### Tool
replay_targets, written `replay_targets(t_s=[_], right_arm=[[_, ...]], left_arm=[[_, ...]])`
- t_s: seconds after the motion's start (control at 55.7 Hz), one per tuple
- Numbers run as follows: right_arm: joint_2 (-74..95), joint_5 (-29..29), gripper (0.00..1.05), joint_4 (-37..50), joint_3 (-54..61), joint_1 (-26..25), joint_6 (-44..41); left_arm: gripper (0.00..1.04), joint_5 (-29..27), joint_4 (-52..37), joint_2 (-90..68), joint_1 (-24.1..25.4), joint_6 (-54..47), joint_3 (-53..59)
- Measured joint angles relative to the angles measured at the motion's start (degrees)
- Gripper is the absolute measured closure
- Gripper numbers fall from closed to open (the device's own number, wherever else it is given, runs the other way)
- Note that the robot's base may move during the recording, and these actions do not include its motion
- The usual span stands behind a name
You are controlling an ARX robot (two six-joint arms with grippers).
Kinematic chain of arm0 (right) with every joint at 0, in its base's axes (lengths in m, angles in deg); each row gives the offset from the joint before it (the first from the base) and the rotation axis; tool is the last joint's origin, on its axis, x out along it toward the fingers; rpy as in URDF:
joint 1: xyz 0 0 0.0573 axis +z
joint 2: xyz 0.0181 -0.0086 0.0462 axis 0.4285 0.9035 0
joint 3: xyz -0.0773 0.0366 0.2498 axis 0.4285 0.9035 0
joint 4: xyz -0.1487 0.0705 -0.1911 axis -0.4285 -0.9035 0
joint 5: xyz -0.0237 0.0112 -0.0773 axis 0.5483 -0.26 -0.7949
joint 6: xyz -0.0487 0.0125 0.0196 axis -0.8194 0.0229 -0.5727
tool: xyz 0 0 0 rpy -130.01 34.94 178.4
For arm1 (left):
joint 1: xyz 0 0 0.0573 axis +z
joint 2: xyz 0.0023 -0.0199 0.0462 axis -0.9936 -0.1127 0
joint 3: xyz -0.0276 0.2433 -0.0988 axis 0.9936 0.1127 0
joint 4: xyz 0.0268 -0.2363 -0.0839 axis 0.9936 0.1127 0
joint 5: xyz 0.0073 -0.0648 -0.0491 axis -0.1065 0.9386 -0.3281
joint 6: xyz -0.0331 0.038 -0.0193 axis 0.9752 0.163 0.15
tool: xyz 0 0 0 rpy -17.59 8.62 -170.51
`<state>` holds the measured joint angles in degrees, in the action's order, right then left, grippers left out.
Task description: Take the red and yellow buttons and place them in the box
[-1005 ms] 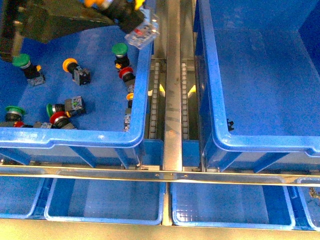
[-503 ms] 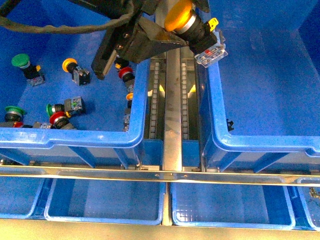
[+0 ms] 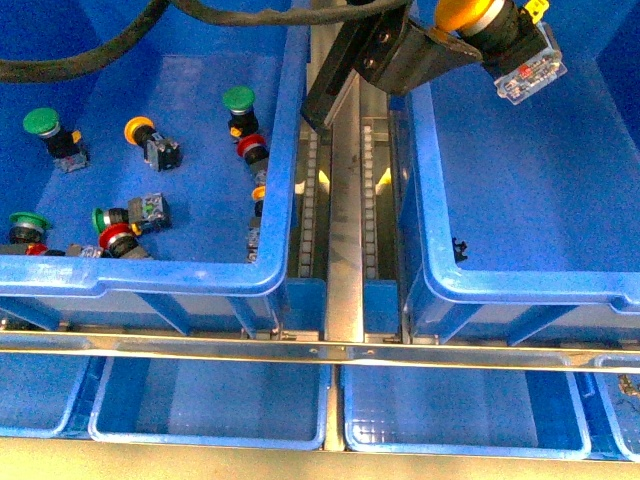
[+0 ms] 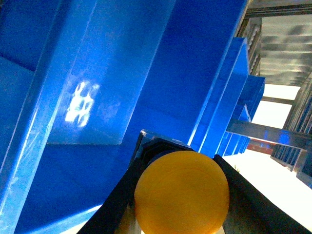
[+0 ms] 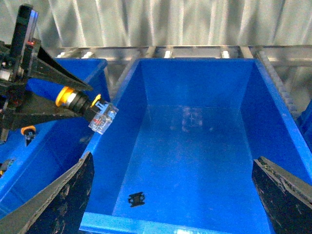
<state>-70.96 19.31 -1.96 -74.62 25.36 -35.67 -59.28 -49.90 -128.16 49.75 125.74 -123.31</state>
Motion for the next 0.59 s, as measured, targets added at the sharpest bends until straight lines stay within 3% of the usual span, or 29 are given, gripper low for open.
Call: replay_targets(t_s=[0.144, 0.215, 0.251, 0.395, 0.592], right_arm=[[1.07, -1.01, 0.07, -1.57, -0.46, 0.37, 0.48], [9.99, -6.80, 0.07, -14.75, -6.23, 3.21, 1.70], [17.99, -6.21, 0.07, -17.38, -8.81, 4.63, 1.16], [37.92, 1.09, 0.07, -1.46, -10.60, 3.61, -6.25], [58.40, 4.20, 0.07, 17.62, -17.22, 3.43, -12.41]], left_arm=[[0.71, -0.17, 0.00, -1.01, -0.44, 0.42, -0.11], [0.72, -0.35, 0.00, -1.20, -0.48, 0.52, -0.28], [0.72, -0.46, 0.02, -1.20, -0.50, 0.52, -0.50], [0.72, -0.39, 0.13, -1.22, -1.01, 0.52, -0.74], [0.72, -0.42, 0.13, -1.22, -0.92, 0.52, -0.74]])
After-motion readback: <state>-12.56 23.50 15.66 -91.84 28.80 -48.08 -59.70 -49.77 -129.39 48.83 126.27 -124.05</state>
